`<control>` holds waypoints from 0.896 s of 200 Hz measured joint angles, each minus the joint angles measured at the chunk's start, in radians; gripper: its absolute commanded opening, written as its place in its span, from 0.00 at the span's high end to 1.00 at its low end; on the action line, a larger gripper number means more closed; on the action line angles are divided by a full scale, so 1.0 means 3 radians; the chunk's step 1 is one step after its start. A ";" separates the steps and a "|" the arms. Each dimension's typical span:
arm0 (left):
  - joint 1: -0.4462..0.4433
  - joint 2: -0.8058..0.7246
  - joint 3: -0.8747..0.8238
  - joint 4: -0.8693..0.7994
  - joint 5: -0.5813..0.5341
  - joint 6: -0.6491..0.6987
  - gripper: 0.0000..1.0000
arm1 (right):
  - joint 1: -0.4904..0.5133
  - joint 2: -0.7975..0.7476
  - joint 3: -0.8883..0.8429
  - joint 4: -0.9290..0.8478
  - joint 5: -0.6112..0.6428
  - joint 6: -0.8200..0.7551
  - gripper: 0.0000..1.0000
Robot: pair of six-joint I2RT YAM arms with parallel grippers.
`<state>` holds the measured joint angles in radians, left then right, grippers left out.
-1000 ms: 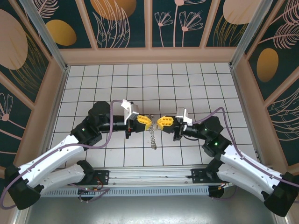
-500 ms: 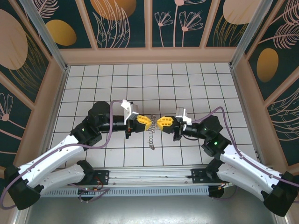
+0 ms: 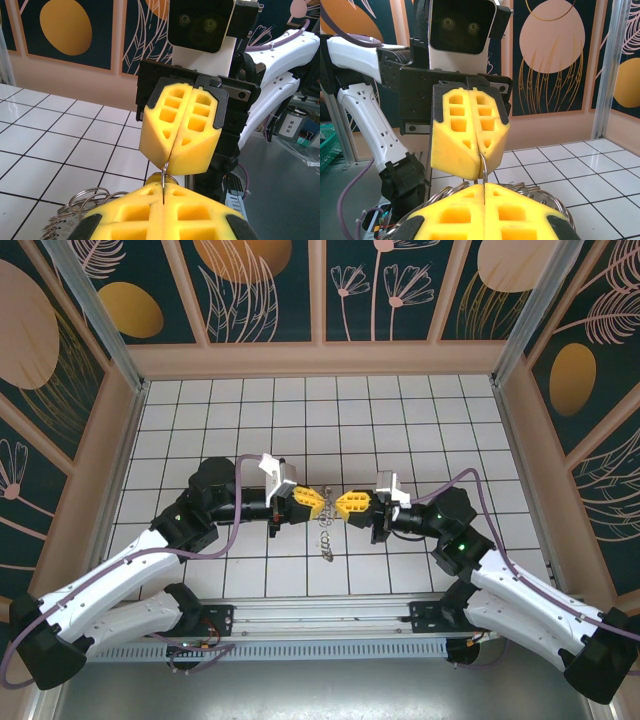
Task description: Put the keys on the keyring
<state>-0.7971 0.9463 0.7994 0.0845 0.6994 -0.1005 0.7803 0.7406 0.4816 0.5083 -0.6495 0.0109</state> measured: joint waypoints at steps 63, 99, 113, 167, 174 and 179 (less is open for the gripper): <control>0.0000 -0.0001 0.0000 0.0000 0.0000 0.0000 1.00 | 0.0000 0.0017 0.0000 0.0017 -0.0011 0.0031 1.00; 0.0000 0.0000 0.0000 0.0000 0.0000 0.0000 1.00 | 0.0000 0.0028 0.0000 0.0042 -0.0011 0.0075 1.00; 0.0000 0.0000 0.0000 0.0000 -0.0001 0.0000 1.00 | 0.0000 0.0028 0.0000 0.0043 -0.0011 0.0085 1.00; 0.0001 -0.0001 0.0000 0.0000 -0.0001 0.0000 1.00 | 0.0000 0.0053 0.0000 0.0070 -0.0010 0.0086 1.00; 0.0001 -0.0001 0.0000 0.0000 -0.0003 0.0000 1.00 | 0.0000 0.0065 0.0000 0.0075 -0.0010 0.0086 1.00; 0.0001 -0.0001 0.0000 0.0000 -0.0003 0.0000 1.00 | 0.0000 0.0074 0.0000 0.0080 -0.0009 0.0086 1.00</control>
<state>-0.7967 0.9459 0.7994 0.0845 0.6987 -0.1005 0.7803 0.7628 0.4816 0.5323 -0.6521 0.0368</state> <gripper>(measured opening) 0.043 0.044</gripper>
